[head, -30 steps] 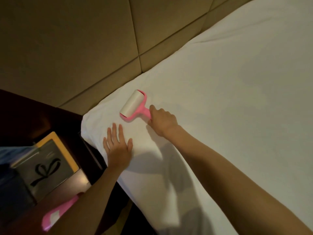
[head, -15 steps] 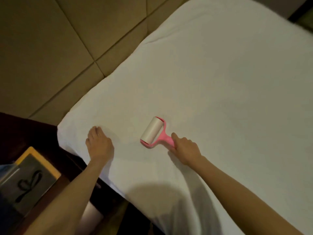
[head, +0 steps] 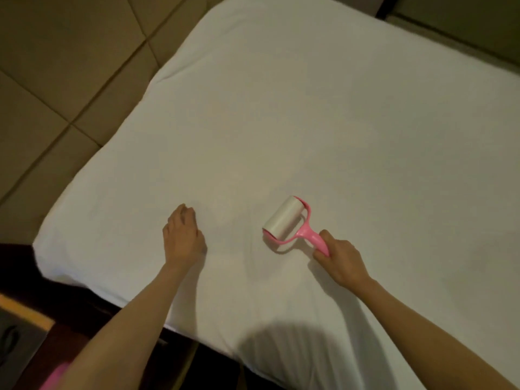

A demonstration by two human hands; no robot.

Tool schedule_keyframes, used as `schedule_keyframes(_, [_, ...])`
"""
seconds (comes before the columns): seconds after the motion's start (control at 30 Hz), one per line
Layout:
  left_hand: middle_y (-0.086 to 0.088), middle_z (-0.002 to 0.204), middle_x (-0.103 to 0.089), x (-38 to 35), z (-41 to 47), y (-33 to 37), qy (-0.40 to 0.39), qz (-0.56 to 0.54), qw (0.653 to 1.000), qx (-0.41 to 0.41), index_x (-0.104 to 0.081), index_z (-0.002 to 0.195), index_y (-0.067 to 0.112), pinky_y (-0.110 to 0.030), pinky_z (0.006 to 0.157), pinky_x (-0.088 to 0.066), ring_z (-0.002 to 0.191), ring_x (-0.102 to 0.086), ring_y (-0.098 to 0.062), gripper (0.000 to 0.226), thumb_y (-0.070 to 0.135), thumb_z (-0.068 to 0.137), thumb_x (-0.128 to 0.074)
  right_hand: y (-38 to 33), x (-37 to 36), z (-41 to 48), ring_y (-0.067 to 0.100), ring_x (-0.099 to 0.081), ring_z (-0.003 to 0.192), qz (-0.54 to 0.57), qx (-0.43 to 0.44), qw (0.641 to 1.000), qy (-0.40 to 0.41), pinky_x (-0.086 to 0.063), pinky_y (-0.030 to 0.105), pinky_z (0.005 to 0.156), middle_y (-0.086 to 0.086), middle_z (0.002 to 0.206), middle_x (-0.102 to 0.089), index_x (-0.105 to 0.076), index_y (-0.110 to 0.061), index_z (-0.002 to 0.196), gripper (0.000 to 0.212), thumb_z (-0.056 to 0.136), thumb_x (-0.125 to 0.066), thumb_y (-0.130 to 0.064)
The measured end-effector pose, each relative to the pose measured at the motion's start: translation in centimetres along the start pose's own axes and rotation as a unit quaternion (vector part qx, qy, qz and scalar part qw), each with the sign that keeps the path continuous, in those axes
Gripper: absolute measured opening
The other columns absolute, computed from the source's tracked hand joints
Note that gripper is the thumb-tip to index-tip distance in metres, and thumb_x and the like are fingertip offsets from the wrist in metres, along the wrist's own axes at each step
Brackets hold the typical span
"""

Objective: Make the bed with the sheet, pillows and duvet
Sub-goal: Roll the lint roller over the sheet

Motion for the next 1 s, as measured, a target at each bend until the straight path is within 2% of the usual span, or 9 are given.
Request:
schedule_keyframes(0.27, [-0.017,0.145,-0.037,-0.3,1.3,1.1,-0.006,0.008,0.999,-0.031,-0.050,0.129,0.004,-0.047,0.105,-0.028,0.131,-0.034,-0.036,0.048,0.006,0.081,-0.057,2.7,0.6,1.4,0.033,-0.060,0.080,-0.030,-0.056,0.998,0.002,-0.033,0.031,0.060,0.010,0.085,-0.063,-0.049,-0.013,0.104,0.024,0.091,-0.053,-0.033])
schedule_keyframes(0.43, [-0.020,0.147,-0.035,0.2,3.5,-0.2,0.023,-0.012,1.000,-0.015,-0.050,0.130,0.002,-0.049,0.108,-0.028,0.134,-0.032,-0.037,0.047,0.002,0.083,-0.053,0.7,-0.2,4.8,0.030,-0.056,0.071,-0.032,-0.044,0.998,-0.024,-0.037,0.031,0.059,0.003,0.075,-0.054,-0.048,-0.013,0.102,0.024,0.090,-0.052,-0.033])
schedule_keyframes(0.67, [-0.020,0.152,-0.027,0.5,7.6,-3.2,0.032,-0.022,0.999,0.003,-0.040,0.141,0.002,-0.049,0.113,-0.023,0.139,-0.025,-0.039,0.049,0.009,0.093,-0.048,-5.6,-0.5,12.3,0.027,-0.053,0.070,-0.036,-0.011,0.998,-0.047,-0.036,0.030,0.060,0.009,0.088,-0.060,-0.045,-0.015,0.109,0.029,0.093,-0.050,-0.039])
schedule_keyframes(0.83, [-0.006,0.160,-0.007,-0.1,9.4,-5.9,0.004,0.006,0.999,0.052,-0.021,0.151,0.022,-0.051,0.116,-0.008,0.147,-0.001,-0.030,0.054,0.038,0.101,-0.031,-12.2,0.1,18.6,0.034,-0.059,0.089,-0.048,-0.001,0.997,-0.056,-0.035,0.032,0.065,0.014,0.100,-0.059,-0.044,-0.011,0.115,0.034,0.094,-0.049,-0.037])
schedule_keyframes(1.0, [0.001,0.161,-0.007,-1.2,9.5,-6.9,0.015,0.036,0.998,0.050,-0.019,0.151,0.029,-0.051,0.115,-0.005,0.148,0.000,-0.025,0.057,0.048,0.097,-0.022,-18.9,0.5,25.2,0.038,-0.058,0.098,-0.044,0.015,0.997,-0.054,-0.035,0.035,0.068,0.017,0.108,-0.057,-0.043,-0.009,0.117,0.035,0.095,-0.048,-0.035])
Point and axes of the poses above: each hand's wrist, its own z-axis towards the middle knuckle, its own x-axis out of the back of the hand, y = z × x, the point moved 4 cm from there along z, towards the middle knuckle
